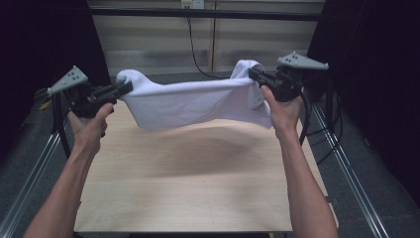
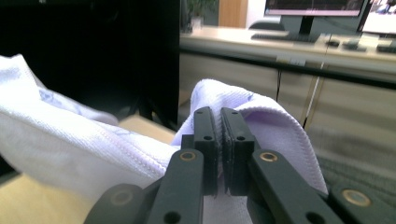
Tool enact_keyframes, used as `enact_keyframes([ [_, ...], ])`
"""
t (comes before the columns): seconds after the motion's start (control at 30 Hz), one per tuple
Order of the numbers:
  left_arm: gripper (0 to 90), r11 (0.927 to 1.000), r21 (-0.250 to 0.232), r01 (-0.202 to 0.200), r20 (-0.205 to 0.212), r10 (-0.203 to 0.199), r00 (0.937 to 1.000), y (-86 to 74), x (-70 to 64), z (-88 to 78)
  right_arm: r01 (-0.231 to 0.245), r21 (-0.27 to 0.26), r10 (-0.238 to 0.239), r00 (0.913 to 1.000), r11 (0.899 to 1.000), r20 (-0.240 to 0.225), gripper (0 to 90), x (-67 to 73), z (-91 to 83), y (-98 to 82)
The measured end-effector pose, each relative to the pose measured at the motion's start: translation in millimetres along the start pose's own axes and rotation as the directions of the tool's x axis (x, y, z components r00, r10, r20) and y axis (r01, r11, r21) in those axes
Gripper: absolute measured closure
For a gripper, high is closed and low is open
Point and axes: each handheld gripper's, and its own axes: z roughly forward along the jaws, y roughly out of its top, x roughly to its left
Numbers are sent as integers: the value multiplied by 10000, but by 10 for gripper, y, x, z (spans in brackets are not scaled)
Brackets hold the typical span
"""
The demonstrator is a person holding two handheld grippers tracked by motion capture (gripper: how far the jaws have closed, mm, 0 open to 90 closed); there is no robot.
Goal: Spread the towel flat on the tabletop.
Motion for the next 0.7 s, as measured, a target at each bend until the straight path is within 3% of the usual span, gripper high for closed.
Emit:
enact_keyframes([
  [0.03,834,9998,197,23,114,-25,9999,-165,-28,-12,20,147,-20,10000,9999,-26,863,10,-24,-105],
  [0.07,833,9980,614,164,251,-179,9995,-452,-71,-17,126,703,-115,9998,9974,-159,863,30,-59,-399],
  [0.1,833,9980,614,164,251,-179,9995,-452,-71,-17,-4,991,30,9997,9951,-254,863,39,-82,-577],
  [0.13,833,9954,905,313,359,-347,9988,-631,-90,-18,-4,991,30,9997,9951,-254,863,39,-82,-577],
  [0.17,833,9883,1411,584,508,-662,9965,-969,-135,-42,-153,1487,218,9989,9888,-418,862,81,-138,-930],
  [0.2,833,9883,1411,584,508,-662,9965,-969,-135,-42,-280,1701,376,9978,9850,-537,862,106,-169,-1096],
  [0.23,832,9789,1754,1048,698,-1186,9905,-1243,-157,-92,-334,1973,472,9967,9798,-655,862,141,-206,-1245],
  [0.27,832,9747,1824,1293,719,-1444,9869,-1349,-182,-131,-342,2121,509,9960,9766,-739,861,186,-252,-1381],
  [0.33,830,9710,2016,1282,835,-1475,9855,-1430,-200,-171,-413,2516,676,9930,9669,-967,860,283,-337,-1629],
  [0.37,830,9631,2336,1338,885,-1581,9834,-1547,-260,-254,-465,2656,775,9912,9630,-1076,858,335,-385,-1744],
  [0.4,828,9631,2336,1338,885,-1581,9834,-1547,-260,-254,-471,2872,857,9887,9567,-1230,856,387,-423,-1855],
  [0.53,813,9379,3178,1392,1121,-1830,9767,-1814,-400,-456,-385,3455,932,9853,9376,-1431,828,589,-625,-2203],
  [0.57,801,9379,3178,1392,1121,-1830,9767,-1814,-400,-456,-260,3586,816,9867,9331,-1408,801,627,-667,-2259],
  [0.6,796,9329,3353,1312,1196,-1802,9763,-1854,-424,-481,-56,3792,635,9881,9253,-1403,790,662,-703,-2292],
  [0.63,790,9241,3638,1172,1295,-1748,9760,-1888,-444,-497,77,3820,487,9893,9241,-1378,773,691,-751,-2304],
  [0.67,777,9226,3716,1036,1251,-1604,9791,-1915,-463,-522,-5,3776,563,9890,9260,-1366,737,707,-802,-2308],
  [0.7,749,9193,3722,1279,1232,-1855,9749,-1940,-454,-578,-239,3770,807,9875,9259,-1355,699,715,-854,-2308],
])
